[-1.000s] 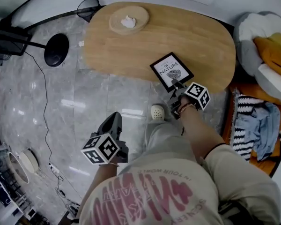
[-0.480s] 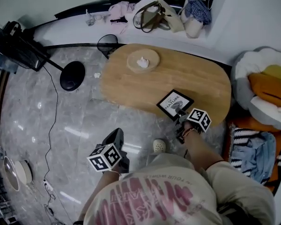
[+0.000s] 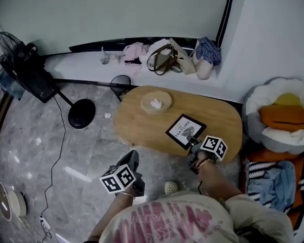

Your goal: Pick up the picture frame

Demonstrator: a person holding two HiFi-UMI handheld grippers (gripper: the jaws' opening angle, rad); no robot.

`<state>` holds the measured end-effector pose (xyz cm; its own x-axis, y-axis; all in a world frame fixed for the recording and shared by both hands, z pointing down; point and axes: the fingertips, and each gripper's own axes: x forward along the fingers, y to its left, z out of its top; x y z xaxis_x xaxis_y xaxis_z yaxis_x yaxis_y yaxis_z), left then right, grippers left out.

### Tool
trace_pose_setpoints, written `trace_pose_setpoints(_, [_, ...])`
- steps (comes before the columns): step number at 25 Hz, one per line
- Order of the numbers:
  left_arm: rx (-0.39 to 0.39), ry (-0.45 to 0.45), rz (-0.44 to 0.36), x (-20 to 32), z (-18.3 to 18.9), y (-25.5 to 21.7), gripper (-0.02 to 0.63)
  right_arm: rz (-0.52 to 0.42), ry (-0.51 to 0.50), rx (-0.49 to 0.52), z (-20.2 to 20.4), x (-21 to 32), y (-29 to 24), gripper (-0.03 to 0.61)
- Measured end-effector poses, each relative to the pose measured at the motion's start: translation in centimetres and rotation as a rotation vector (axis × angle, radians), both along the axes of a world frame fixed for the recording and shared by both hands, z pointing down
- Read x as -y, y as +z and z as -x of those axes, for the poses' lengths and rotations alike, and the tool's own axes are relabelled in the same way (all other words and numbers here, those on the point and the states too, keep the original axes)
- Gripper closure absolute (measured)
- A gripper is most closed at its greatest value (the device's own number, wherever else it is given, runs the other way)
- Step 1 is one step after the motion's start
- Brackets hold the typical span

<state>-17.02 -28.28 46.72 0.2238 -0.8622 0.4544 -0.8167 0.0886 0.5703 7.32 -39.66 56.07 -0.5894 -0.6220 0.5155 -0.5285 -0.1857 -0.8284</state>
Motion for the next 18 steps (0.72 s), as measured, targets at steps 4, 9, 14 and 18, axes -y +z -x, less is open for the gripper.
trace_pose_setpoints(4, [0.007, 0.042, -0.090, -0.8, 0.3, -3.4, 0.611, -0.104, 0.038, 0.044, 0.6, -0.7, -5.3, 0.520])
trace_pose_setpoints(9, [0.028, 0.073, -0.168, -2.8, 2.0, -6.9, 0.611, -0.231, 0.051, 0.019, 1.4, -2.8, -11.6, 0.520])
trace_pose_setpoints(14, [0.043, 0.093, -0.240, -4.6, 3.5, -10.0, 0.611, -0.363, 0.024, 0.011, 3.3, -5.8, -17.2, 0.520])
trace_pose_setpoints(18, [0.135, 0.130, -0.293, -5.8, 4.1, -11.9, 0.611, -0.444, 0.000, -0.017, 5.2, -8.8, -20.3, 0.520])
